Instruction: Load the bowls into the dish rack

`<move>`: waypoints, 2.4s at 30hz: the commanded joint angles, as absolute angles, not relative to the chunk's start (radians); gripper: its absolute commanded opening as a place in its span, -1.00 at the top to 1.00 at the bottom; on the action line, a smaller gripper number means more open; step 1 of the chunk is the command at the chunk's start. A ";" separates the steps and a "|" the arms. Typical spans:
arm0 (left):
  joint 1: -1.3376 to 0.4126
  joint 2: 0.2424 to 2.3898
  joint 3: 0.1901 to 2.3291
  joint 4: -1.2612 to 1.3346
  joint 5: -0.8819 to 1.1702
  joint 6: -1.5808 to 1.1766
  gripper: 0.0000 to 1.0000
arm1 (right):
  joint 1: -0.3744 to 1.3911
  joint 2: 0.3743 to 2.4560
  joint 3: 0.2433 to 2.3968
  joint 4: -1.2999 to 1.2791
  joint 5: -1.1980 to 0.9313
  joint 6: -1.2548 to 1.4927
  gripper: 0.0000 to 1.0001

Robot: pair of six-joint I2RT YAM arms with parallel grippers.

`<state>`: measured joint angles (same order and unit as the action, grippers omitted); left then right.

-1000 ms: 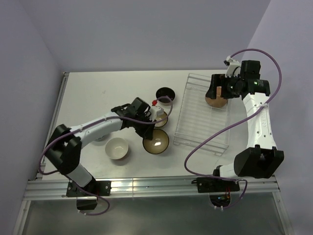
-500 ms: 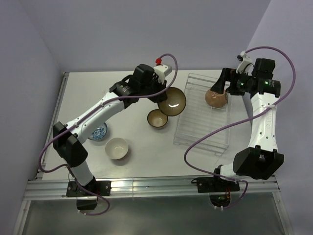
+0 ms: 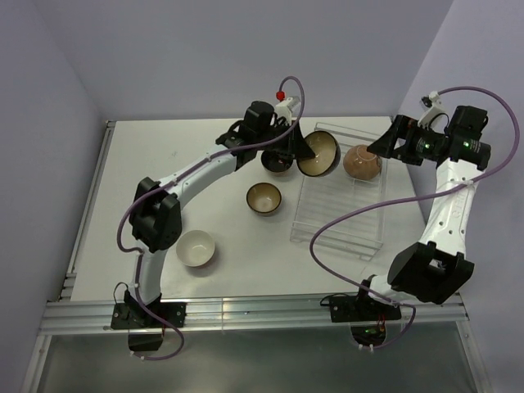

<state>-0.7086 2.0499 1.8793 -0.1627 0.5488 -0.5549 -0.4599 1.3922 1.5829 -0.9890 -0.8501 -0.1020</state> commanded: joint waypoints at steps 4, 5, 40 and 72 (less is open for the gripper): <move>-0.696 2.074 1.846 0.280 0.735 -0.850 0.99 | -0.479 1.310 1.401 -0.933 -1.014 -0.049 -1.00; -0.695 2.080 1.833 0.317 0.742 -0.876 0.99 | -0.479 1.301 1.376 -0.914 -1.029 -0.019 -1.00; -0.693 2.152 1.770 0.532 0.762 -1.075 1.00 | -0.213 1.143 1.078 -0.153 -0.982 0.566 -1.00; -0.707 2.154 1.778 0.466 0.724 -1.032 0.99 | -0.164 1.172 1.085 -0.193 -0.885 0.554 0.07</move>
